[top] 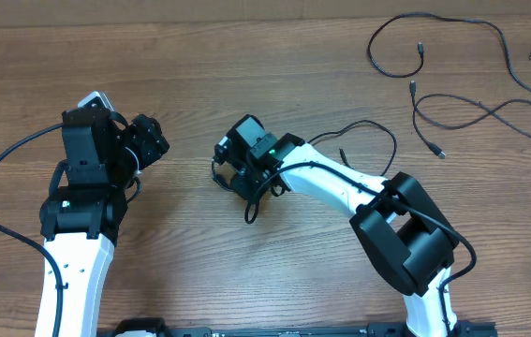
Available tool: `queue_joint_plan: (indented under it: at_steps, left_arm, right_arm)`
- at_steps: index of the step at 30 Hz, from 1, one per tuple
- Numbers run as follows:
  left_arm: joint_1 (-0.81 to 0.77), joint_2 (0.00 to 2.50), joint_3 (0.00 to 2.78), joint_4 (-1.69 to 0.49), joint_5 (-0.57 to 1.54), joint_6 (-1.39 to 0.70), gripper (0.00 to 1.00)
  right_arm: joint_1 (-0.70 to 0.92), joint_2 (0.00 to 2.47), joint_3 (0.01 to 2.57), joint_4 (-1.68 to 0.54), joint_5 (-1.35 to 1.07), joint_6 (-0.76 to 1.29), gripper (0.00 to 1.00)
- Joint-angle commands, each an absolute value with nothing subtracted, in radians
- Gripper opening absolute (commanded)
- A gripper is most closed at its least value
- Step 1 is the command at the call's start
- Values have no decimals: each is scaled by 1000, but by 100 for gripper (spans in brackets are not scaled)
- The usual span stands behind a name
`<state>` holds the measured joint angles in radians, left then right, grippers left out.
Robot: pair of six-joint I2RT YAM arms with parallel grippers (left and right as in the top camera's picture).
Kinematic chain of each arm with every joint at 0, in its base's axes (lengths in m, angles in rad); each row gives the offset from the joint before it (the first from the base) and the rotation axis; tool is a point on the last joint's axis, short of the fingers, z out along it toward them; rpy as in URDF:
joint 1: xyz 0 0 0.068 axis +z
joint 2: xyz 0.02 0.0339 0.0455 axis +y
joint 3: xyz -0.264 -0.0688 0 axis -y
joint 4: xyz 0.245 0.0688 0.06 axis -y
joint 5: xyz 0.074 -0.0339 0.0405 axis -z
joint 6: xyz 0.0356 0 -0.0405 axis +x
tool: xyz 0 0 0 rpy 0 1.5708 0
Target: Untangle cables
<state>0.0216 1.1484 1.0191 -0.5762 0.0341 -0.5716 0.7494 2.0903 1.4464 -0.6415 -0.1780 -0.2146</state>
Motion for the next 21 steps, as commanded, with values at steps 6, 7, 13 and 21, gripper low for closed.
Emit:
queue_joint_plan:
  at_steps: [6,7,13,21]
  left_arm:
    - [26,1152,1037,-570,46,-580,70]
    - [26,1152,1037,-570,46,-580,70]
    - [26,1152,1037,-569,45,-580,70]
    - [26,1152,1037,-568,46,-580,70]
  right_arm:
    - [751,2099,1426,-628,-247,-222,30]
    - [751,2100,1426,-625,-248,-222,30]
    - [751,2117,1426,-614,-249,-222,29]
    - [751,2123,1426,-603,-249,-222,26]
